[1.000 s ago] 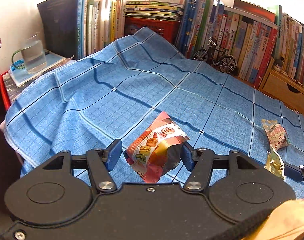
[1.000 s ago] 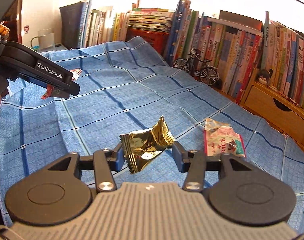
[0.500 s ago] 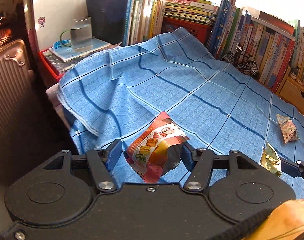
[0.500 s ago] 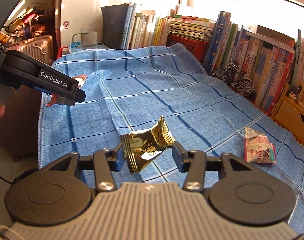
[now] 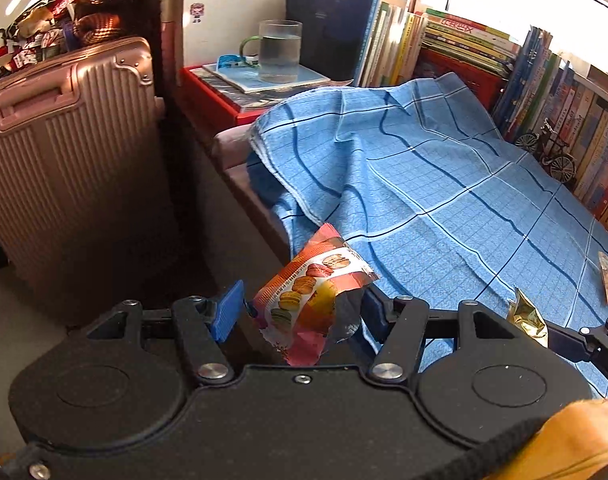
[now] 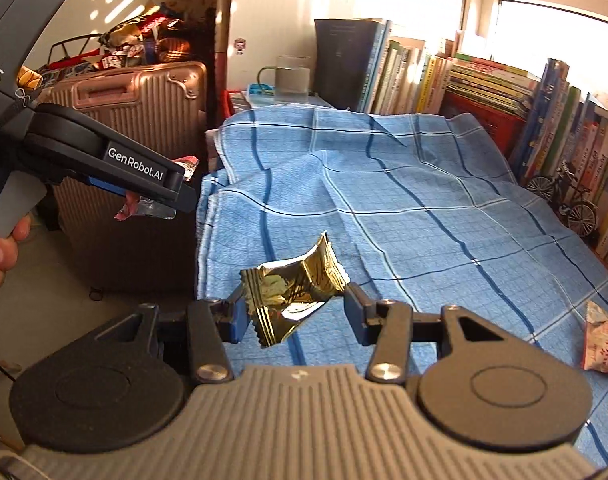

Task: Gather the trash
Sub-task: 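Carry the macaron packet and gold wrapper with both tools over the bin, then open right tool to drop the gold wrapper while left tool releases the macaron packet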

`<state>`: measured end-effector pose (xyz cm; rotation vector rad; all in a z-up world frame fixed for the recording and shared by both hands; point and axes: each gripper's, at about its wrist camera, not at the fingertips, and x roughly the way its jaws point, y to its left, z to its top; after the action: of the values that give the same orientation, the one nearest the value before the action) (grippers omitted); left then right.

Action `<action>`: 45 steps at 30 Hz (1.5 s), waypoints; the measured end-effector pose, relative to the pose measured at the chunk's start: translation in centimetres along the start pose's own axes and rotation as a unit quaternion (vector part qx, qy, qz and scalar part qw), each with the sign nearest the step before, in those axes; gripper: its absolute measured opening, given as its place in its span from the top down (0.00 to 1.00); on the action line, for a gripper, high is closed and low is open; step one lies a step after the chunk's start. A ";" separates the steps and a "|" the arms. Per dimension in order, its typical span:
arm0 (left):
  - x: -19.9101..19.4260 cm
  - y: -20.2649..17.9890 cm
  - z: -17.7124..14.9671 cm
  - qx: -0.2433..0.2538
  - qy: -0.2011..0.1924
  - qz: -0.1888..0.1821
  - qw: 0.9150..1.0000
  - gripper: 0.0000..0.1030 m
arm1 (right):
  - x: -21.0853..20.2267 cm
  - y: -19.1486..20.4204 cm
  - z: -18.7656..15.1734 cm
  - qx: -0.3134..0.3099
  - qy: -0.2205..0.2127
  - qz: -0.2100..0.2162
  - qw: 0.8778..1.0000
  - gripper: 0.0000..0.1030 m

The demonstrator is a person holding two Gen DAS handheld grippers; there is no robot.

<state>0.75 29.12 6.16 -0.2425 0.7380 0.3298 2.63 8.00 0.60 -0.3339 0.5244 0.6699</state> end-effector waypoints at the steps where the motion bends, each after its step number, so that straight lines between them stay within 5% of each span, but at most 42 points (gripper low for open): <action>1: -0.2 0.4 -0.2 -0.003 0.001 0.004 1.000 0.42 | 0.1 0.4 0.0 -0.005 0.000 0.008 1.000 0.47; 14: -1.9 4.1 -2.8 -0.042 0.014 0.044 0.998 0.42 | 1.1 4.4 0.3 -0.044 0.012 0.088 0.995 0.47; 29: -1.6 6.4 -5.0 -0.076 0.035 0.053 0.995 0.42 | 2.6 7.0 0.3 -0.064 0.037 0.126 0.989 0.47; 45: -1.0 7.5 -4.9 -0.084 0.045 0.059 0.994 0.34 | 3.0 8.5 0.4 -0.083 0.031 0.124 0.988 0.16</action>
<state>-5.74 34.17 2.60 -0.3760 0.8156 0.4976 -0.91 15.94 -1.80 -0.4517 0.5751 0.9496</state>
